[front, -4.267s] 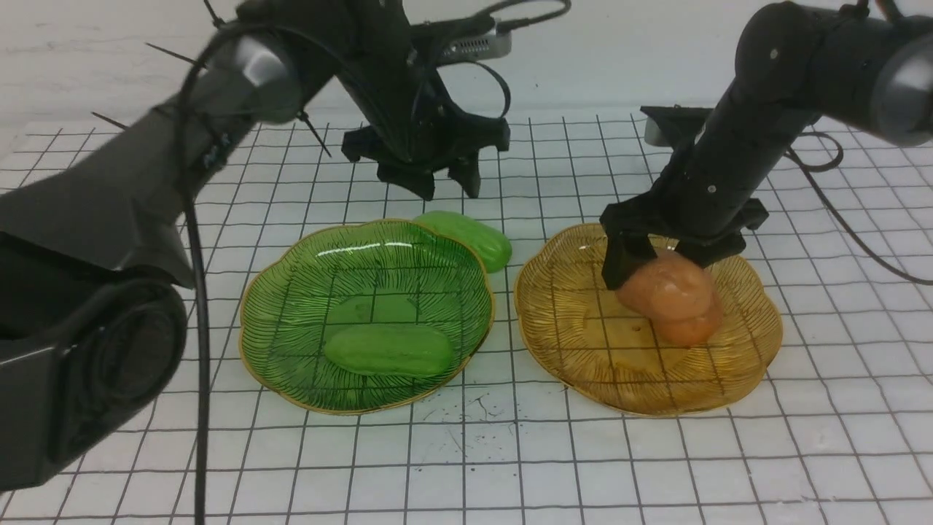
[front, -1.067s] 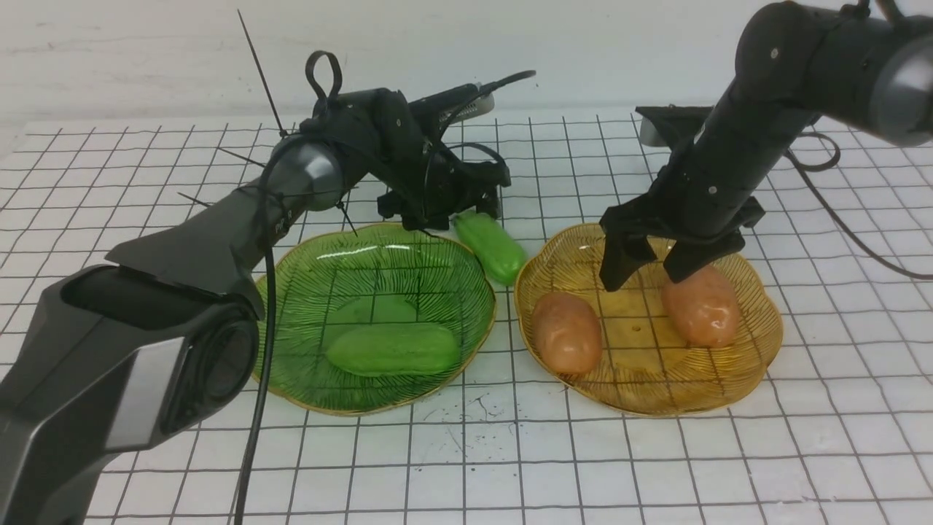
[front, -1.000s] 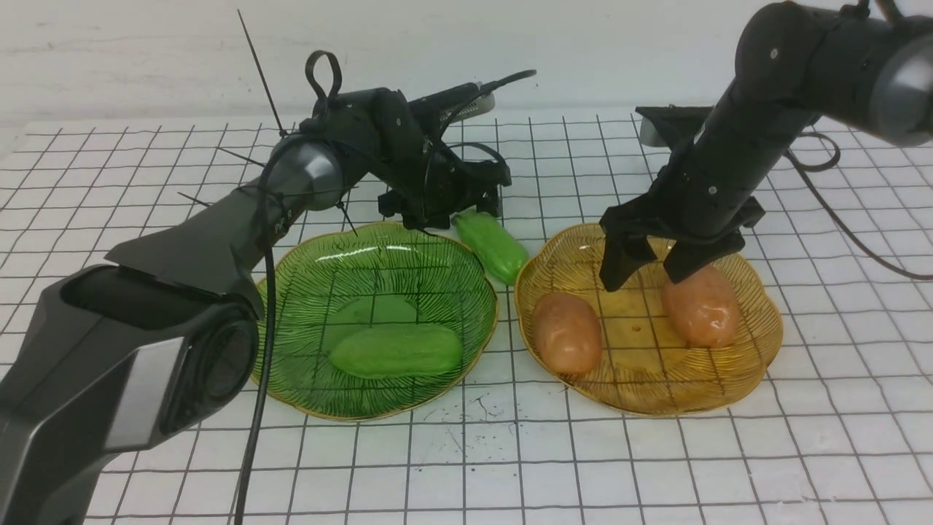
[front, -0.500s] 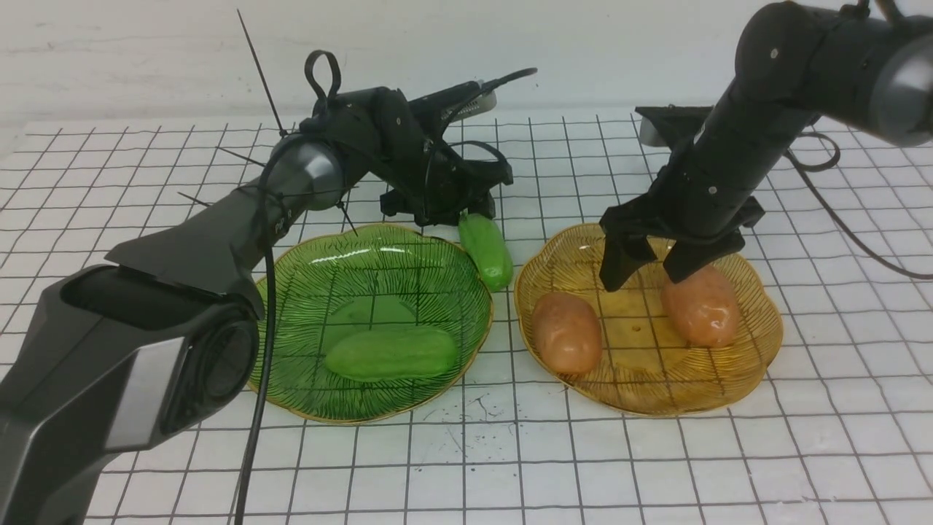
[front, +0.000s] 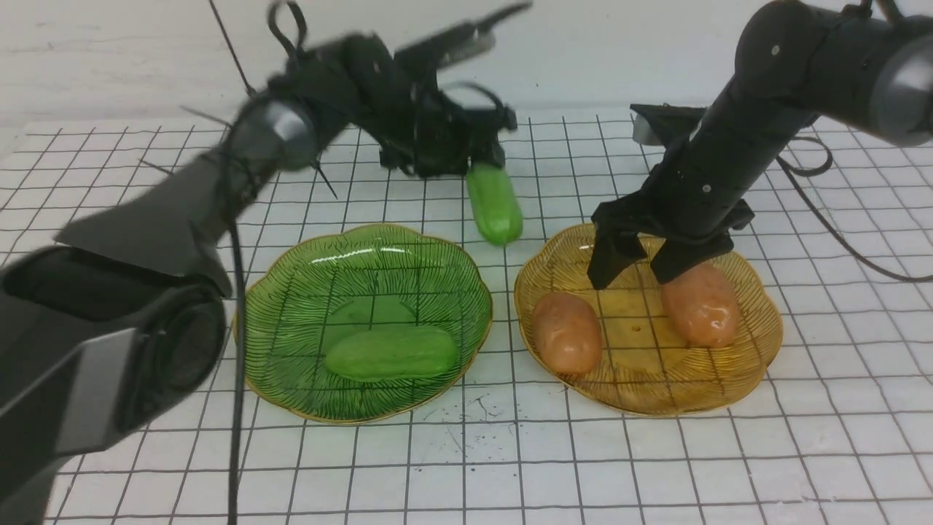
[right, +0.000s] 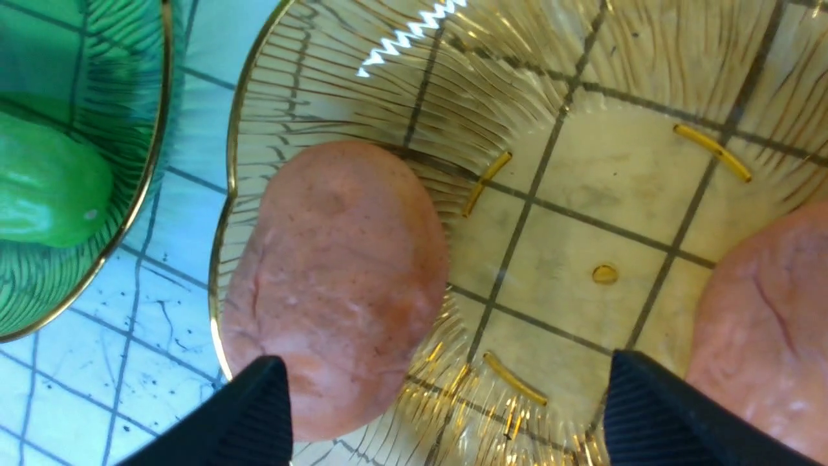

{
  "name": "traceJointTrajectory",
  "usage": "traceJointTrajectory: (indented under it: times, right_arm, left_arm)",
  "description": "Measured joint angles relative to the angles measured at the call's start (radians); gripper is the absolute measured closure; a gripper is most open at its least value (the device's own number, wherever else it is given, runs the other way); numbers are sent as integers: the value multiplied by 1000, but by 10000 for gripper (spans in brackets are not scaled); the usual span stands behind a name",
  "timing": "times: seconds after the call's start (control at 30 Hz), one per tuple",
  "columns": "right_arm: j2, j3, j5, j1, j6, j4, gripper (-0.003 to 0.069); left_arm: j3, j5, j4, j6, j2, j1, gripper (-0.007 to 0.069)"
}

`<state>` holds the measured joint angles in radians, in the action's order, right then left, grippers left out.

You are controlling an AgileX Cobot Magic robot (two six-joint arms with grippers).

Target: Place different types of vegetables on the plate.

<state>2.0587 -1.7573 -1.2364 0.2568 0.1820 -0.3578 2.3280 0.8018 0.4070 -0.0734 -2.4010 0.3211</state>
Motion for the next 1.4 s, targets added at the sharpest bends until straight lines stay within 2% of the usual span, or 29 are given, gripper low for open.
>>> traceJointTrajectory:
  times: [0.13,0.27,0.3,0.33,0.47,0.5,0.57,0.7,0.77,1.0,1.07,1.2,1.3,1.4]
  right_arm:
    - [-25,2,0,0,-4,0,76]
    - [-109,2,0,0,-11,0,112]
    - [-172,2,0,0,-12,0,150]
    - [-201,2,0,0,-13,1,171]
    - [-345,15,-3,0,-14,8,312]
    - [-353,18,-3,0,-14,8,312]
    - [-477,71,-9,0,-14,9,458]
    - [-665,179,-17,0,-14,14,624]
    - [-746,221,-19,0,-14,15,653]
    - [-1128,450,-34,0,-14,15,673]
    - [-1166,476,-35,0,-14,15,673]
    - [-1316,551,-34,0,-16,15,673]
    - [-1388,581,-42,0,-16,15,673]
    - [-1411,585,-45,0,-49,15,673]
  left_arm:
    - [0,130,-25,87,91,-6,304]
    - [0,294,-139,165,157,-7,305]
    - [1,386,-215,177,183,-7,305]
    - [1,412,-254,177,195,-7,305]
    - [-1,442,-400,140,217,-12,305]
    - [-3,442,-407,138,217,-12,305]
    - [-26,447,-424,111,217,-24,305]
    - [-99,448,-429,101,217,-37,305]
    - [-133,448,-437,101,216,-37,305]
    - [-242,447,-484,73,197,-37,305]
    - [-251,447,-493,67,193,-37,305]
    - [-276,446,-516,36,179,-37,230]
    - [-277,444,-518,-23,186,-37,107]
    - [-278,444,-514,-32,206,-37,74]
